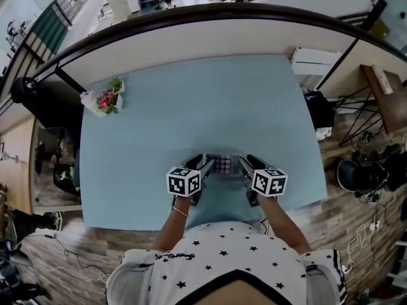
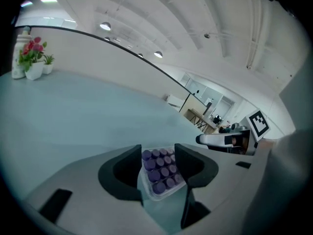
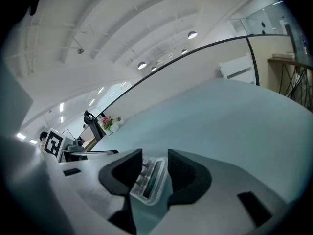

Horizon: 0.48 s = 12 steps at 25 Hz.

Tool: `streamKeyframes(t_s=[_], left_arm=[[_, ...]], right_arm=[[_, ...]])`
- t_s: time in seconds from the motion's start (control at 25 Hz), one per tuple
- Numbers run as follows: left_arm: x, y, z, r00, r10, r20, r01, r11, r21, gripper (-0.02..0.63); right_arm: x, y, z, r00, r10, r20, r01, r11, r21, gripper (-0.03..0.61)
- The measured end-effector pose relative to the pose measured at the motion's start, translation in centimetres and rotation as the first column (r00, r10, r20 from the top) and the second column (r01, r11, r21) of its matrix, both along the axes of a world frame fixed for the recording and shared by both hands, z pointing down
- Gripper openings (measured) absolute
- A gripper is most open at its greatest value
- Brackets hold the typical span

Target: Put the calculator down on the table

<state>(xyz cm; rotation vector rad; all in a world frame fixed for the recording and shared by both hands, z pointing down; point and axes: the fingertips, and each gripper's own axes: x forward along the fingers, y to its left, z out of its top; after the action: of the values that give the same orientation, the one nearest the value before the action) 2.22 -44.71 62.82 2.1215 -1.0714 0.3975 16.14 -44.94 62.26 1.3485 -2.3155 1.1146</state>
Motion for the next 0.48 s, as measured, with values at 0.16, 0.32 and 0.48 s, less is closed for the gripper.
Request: streamKeyframes(t_s=[0.16, 0.32, 0.48], left_arm=[[0.3, 0.0, -2.2, 0.999, -0.003, -0.039, 0.006, 0.997, 0.073, 0.181], [0.2, -0.1, -5.0, 0.998, -0.015, -0.069, 0.027, 0.986, 0.165, 0.072], [-0.1, 0.0, -8.3, 0.993, -0.025, -0.117, 0.055, 0.965, 0.257, 0.041]], right_arm=[[-0.3, -0.2, -2.5, 1.0, 0.005, 0.025, -0.007, 0.997, 0.077, 0.112], [-0.3, -0.5, -5.4, 0.999, 0.015, 0.04, -0.022, 0.986, 0.168, 0.048], [-0.2, -0.8, -8.7, 0.998, 0.019, 0.061, -0.034, 0.964, 0.264, -0.003]])
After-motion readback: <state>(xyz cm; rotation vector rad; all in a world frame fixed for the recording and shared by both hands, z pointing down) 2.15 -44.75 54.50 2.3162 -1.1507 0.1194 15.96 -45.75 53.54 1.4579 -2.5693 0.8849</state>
